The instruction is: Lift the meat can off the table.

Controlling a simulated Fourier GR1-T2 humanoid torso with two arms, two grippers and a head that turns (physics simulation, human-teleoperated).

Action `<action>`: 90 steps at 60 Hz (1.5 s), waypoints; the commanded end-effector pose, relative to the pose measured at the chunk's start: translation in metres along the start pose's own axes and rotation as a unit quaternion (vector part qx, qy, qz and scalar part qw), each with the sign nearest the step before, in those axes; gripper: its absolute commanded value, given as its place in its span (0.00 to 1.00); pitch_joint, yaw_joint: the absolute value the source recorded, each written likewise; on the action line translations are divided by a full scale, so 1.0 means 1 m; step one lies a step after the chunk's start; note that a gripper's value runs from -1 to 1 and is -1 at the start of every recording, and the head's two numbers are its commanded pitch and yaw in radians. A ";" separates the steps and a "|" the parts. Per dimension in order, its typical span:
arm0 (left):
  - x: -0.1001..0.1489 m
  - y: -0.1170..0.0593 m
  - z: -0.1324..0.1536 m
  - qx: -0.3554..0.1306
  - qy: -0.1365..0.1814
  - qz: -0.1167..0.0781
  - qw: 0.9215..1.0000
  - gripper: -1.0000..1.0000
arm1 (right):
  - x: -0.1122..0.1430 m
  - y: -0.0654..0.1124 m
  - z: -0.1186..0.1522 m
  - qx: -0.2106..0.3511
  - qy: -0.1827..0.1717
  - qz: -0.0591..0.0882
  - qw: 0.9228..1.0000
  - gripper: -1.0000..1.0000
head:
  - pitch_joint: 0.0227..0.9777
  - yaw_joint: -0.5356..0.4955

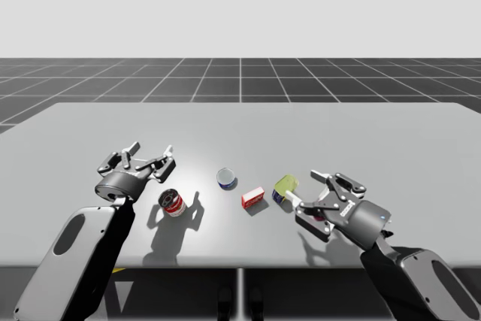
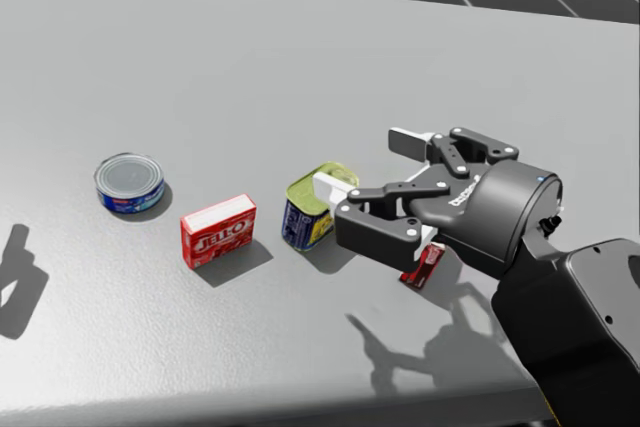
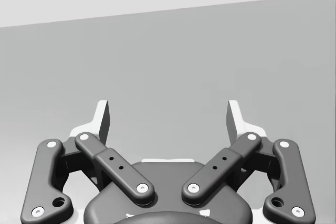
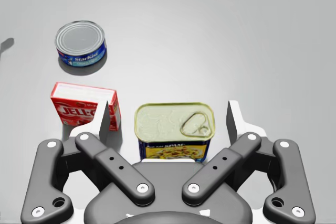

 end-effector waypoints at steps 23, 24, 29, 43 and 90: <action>-0.001 -0.001 0.000 -0.002 0.001 -0.005 1.000 0.00 | -0.029 0.006 -0.026 -0.007 0.086 -0.009 0.996 0.00 | 0.84 0.28; -0.001 -0.001 0.000 -0.001 0.001 -0.006 1.000 0.00 | -0.029 0.005 -0.028 -0.009 0.087 -0.009 0.996 0.00 | 0.84 0.28; -0.001 -0.001 0.000 -0.001 0.002 -0.006 1.000 0.00 | -0.031 0.003 -0.035 -0.016 0.094 -0.012 0.995 0.00 | 0.84 0.28; -0.001 -0.001 0.001 0.001 0.002 -0.008 1.000 0.00 | -0.036 -0.002 -0.053 -0.018 0.116 -0.029 0.993 0.00 | 0.85 0.29; -0.002 -0.001 0.000 -0.001 0.002 -0.012 1.000 0.00 | -0.041 -0.006 -0.064 -0.014 0.124 -0.023 0.992 0.97 | 0.61 0.29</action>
